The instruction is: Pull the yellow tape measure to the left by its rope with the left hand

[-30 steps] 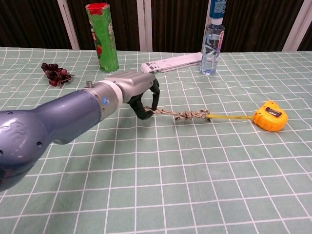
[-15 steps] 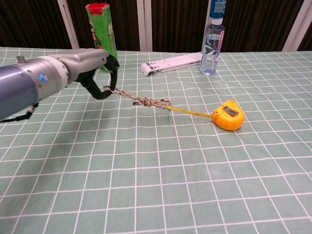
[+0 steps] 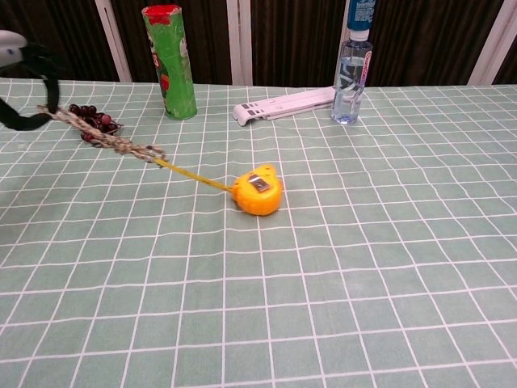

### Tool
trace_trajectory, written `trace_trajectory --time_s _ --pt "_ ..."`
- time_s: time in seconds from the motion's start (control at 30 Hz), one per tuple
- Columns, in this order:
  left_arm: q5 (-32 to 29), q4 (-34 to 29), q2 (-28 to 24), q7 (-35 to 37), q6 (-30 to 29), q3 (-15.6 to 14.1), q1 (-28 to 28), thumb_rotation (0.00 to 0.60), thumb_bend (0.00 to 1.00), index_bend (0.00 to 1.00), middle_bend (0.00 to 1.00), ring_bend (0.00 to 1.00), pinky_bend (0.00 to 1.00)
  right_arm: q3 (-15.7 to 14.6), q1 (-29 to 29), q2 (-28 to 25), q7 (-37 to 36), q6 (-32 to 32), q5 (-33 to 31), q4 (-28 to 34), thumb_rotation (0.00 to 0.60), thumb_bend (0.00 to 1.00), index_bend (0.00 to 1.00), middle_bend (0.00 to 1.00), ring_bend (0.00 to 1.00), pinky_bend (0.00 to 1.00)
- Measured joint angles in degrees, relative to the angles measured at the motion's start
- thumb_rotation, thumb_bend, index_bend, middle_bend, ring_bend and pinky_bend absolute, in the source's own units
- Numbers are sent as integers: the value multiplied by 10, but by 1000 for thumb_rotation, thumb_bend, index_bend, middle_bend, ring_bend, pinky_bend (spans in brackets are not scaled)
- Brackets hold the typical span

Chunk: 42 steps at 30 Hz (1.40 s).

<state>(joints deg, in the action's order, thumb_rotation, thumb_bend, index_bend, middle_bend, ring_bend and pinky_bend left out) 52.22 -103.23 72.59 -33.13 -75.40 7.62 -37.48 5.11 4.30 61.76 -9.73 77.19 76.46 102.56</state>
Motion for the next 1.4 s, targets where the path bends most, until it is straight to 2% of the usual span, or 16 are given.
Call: trace_trajectory --time_s 0.23,0.43,0.6,0.67,0.83,0.9,1.03,1.17,1.3,1.4 --pt "17 40 -46 54 -14 -23 59 600 533 568 89 0 0 0 0 2 5 1 1 -1 600 240 0 0 0 0" --pt "18 88 -59 84 -12 -27 87 600 532 539 87 0 0 -1 1 5 8 2 3 0 600 240 0 0 0 0" --pt "18 102 -64 105 -6 -22 105 600 524 479 57 0 0 -1 2 6 11 1 4 0 600 240 0 0 0 0" --pt "21 101 -64 111 -6 -21 111 600 481 432 30 0 0 -1 2 6 12 2 5 0 600 240 0 0 0 0" --pt "37 72 -70 131 -15 -22 130 600 188 206 0 0 0 -3 2 7 11 2 9 -3 600 240 0 0 0 0" --pt "48 51 -75 142 -24 -24 139 600 129 125 0 0 0 -4 2 7 12 2 12 -4 600 240 0 0 0 0" --pt "100 -4 -85 171 -59 -37 170 600 80 8 0 0 0 -7 3 7 17 3 22 -8 600 240 0 0 0 0" --pt "180 -22 -85 191 -99 -64 205 600 68 0 0 0 0 -11 3 7 28 5 30 -11 600 240 0 0 0 0" --pt "268 -9 -73 201 -142 -99 243 600 47 0 0 0 0 -14 4 10 46 8 37 -17 600 241 0 0 0 0" --pt "311 20 -59 206 -165 -120 271 600 46 0 0 0 0 -16 4 12 56 12 44 -20 600 240 0 0 0 0"
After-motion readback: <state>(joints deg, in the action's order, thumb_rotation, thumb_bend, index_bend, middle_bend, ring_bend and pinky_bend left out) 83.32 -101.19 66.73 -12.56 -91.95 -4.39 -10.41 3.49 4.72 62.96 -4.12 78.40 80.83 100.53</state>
